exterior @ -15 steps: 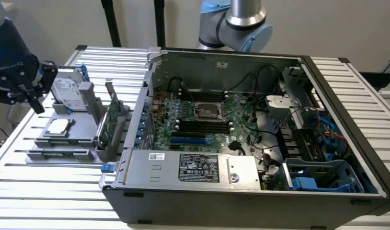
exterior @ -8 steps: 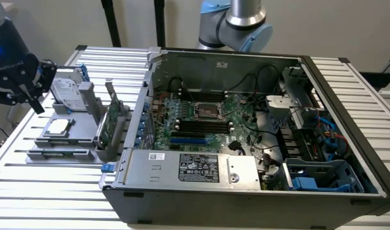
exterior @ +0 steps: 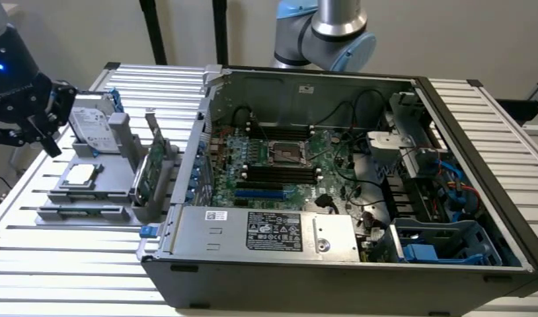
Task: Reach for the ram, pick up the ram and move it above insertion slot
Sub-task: 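Pick up the ram and move it above insertion slot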
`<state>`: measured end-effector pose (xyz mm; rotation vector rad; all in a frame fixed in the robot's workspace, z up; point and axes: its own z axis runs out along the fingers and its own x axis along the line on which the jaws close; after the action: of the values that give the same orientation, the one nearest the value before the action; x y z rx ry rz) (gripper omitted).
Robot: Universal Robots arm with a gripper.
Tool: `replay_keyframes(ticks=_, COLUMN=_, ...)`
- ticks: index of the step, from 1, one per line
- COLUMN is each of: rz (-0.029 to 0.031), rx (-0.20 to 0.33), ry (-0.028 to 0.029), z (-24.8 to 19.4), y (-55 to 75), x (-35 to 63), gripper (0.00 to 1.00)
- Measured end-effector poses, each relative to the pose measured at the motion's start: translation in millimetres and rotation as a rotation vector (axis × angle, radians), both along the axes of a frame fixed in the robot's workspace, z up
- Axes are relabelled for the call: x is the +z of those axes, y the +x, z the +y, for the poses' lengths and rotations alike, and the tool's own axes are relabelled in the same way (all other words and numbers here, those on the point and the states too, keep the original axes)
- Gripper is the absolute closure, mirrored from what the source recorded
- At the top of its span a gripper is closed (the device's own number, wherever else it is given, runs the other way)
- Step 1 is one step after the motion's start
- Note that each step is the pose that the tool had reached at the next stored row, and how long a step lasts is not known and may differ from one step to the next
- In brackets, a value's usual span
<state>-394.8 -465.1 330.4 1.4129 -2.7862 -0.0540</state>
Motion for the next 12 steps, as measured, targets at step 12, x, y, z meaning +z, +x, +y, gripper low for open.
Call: replay_keyframes(ticks=12, rz=-0.0004, rx=0.218, ry=0.0000, z=0.0, y=0.0, x=0.0, gripper=0.89)
